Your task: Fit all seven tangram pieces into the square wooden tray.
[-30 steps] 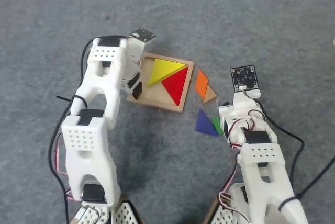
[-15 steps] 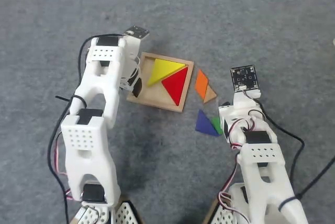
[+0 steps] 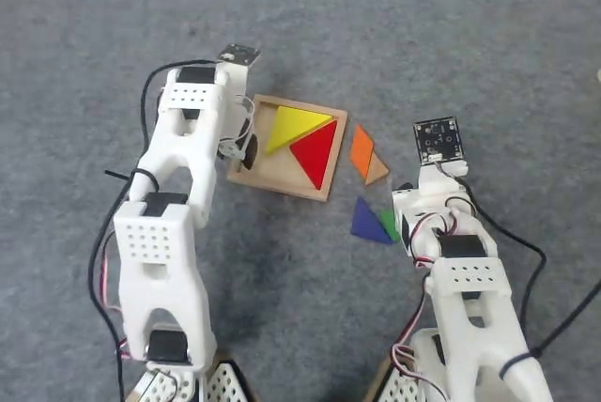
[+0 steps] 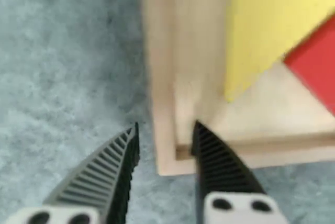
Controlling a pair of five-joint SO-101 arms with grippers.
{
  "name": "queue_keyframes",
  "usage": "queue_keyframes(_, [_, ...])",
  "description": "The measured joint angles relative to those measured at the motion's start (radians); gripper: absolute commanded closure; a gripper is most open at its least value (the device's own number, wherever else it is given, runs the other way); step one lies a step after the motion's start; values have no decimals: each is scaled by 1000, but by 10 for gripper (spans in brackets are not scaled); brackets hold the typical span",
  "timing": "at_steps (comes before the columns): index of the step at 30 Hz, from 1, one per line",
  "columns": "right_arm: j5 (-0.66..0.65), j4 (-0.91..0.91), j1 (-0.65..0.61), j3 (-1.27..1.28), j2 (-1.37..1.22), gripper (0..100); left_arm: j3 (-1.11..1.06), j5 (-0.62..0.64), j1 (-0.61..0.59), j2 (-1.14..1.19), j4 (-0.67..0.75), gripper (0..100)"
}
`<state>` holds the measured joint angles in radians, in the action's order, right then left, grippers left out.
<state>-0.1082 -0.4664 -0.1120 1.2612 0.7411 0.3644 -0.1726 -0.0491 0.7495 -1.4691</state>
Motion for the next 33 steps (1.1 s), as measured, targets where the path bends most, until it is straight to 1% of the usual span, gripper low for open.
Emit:
queue_keyframes(1, [0, 0, 0, 0, 0, 933, 3, -17, 3, 6, -12, 992])
queue_keyframes(7, [0, 0, 0, 0, 0, 933, 17, -98, -3, 15, -129, 990])
queue_keyframes(11, [0, 0, 0, 0, 0, 933, -28, -123, -9, -51, -204, 990])
queue_keyframes(15, [0, 0, 0, 0, 0, 933, -175, -129, -9, -201, -235, 990])
queue_keyframes(22, [0, 0, 0, 0, 0, 933, -551, -132, 3, -554, -221, 980])
queue_keyframes(24, [0, 0, 0, 0, 0, 933, -643, -132, 2, -646, -184, 920])
queue_keyframes(26, [0, 0, 0, 12, 0, 933, -718, -132, 2, -712, -144, 824])
queue_keyframes(28, [0, 0, -2, 18, 0, 933, -776, -132, -8, -750, -103, 748])
queue_keyframes(30, [-5, 0, -25, 18, 0, 933, -801, -133, -35, -769, -41, 708])
queue_keyframes(33, [-54, 0, -46, 18, 0, 931, -802, -133, -104, -786, 52, 701])
